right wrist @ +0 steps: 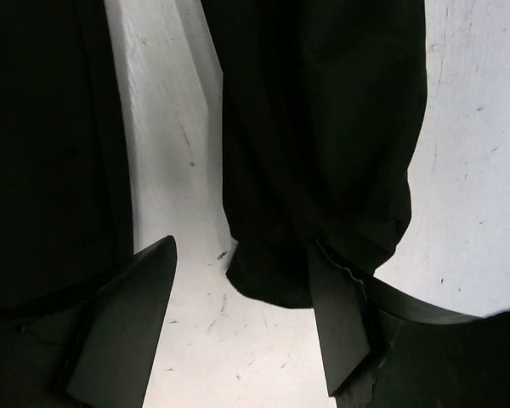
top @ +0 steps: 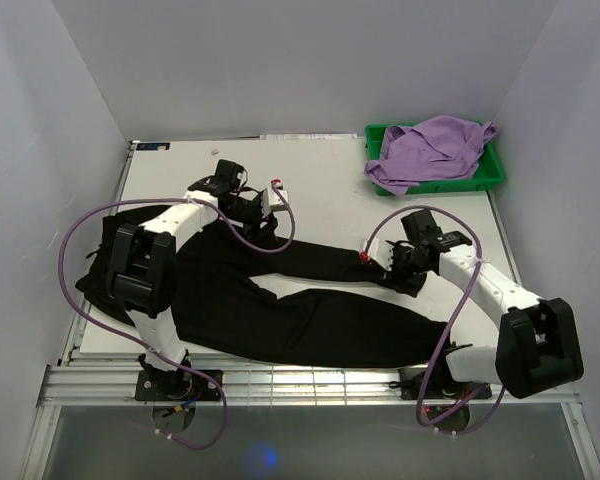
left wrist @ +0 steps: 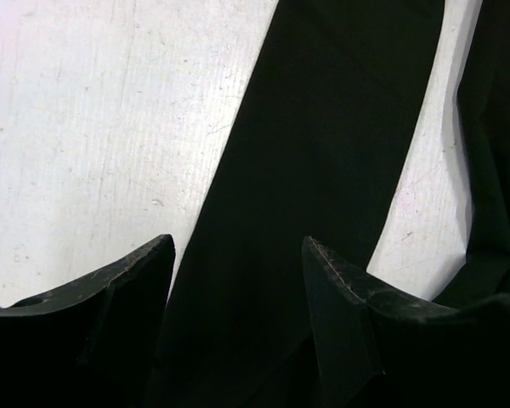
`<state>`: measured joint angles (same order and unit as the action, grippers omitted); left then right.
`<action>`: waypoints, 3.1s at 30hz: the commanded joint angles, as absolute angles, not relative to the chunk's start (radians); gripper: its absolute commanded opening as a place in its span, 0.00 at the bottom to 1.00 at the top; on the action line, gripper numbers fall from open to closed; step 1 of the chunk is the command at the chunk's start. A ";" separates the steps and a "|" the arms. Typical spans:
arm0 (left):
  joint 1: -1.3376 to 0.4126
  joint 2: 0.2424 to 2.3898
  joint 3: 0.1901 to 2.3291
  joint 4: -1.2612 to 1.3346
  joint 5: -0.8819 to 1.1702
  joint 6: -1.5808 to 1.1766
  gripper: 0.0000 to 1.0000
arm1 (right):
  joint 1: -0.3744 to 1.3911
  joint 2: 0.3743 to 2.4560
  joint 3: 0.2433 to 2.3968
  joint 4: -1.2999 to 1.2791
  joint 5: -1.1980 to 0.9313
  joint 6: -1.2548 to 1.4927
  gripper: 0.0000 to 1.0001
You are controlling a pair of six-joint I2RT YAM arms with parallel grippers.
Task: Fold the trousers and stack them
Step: Flatten the trousers out
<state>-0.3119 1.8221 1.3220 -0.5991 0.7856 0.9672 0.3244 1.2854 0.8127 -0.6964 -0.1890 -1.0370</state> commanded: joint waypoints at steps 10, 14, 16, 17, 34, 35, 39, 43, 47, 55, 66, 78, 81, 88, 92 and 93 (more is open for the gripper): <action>-0.360 1.738 1.213 -0.698 0.693 1.293 0.72 | 0.373 1.419 0.761 -0.351 -0.061 -1.043 0.58; -0.376 1.750 1.203 -0.672 0.683 1.287 0.71 | 0.374 1.440 0.758 -0.337 -0.054 -1.051 0.39; -0.385 1.756 1.201 -0.667 0.672 1.292 0.68 | 0.374 1.440 0.778 -0.347 -0.057 -1.043 0.23; -0.388 1.758 1.194 -0.667 0.669 1.307 0.66 | 0.374 1.439 0.785 -0.362 -0.061 -1.039 0.18; -0.385 1.726 1.196 -0.686 0.655 1.283 0.00 | 0.370 1.238 0.904 -0.569 -0.155 -0.924 0.08; -0.382 1.714 1.198 -0.690 0.663 1.273 0.00 | 0.367 1.203 0.902 -0.578 -0.159 -0.916 0.08; -0.338 1.660 1.233 -0.738 0.736 1.192 0.00 | 0.342 1.109 0.879 -0.623 -0.179 -0.879 0.08; -0.275 1.638 1.281 -0.764 0.825 1.091 0.00 | 0.328 1.016 0.856 -0.702 -0.215 -0.792 0.08; -0.249 1.754 1.423 -0.755 0.903 0.924 0.00 | 0.304 0.995 0.844 -0.733 -0.285 -0.718 0.08; -0.247 2.164 1.854 -0.646 0.871 0.401 0.02 | 0.046 1.336 1.024 -0.819 -0.553 -0.669 0.08; -0.222 2.139 1.843 -0.601 0.703 0.347 0.88 | -0.103 1.764 1.354 -0.959 -0.597 -0.667 0.08; -0.210 1.754 1.393 -0.690 0.655 0.483 0.86 | -0.130 1.694 1.460 -0.865 -0.354 -0.616 0.66; -0.203 1.729 1.356 -0.687 0.684 0.459 0.86 | -0.097 1.614 1.402 -0.910 -0.420 -0.719 0.62; -0.176 1.790 1.388 -0.748 0.707 0.414 0.87 | 0.125 1.529 1.149 -0.776 -0.217 -0.833 0.70; -0.170 1.813 1.413 -0.796 0.695 0.433 0.87 | 0.173 1.555 1.086 -0.655 -0.146 -0.854 0.81; -0.170 1.815 1.411 -0.798 0.689 0.436 0.87 | 0.179 1.565 1.082 -0.637 -0.137 -0.861 0.81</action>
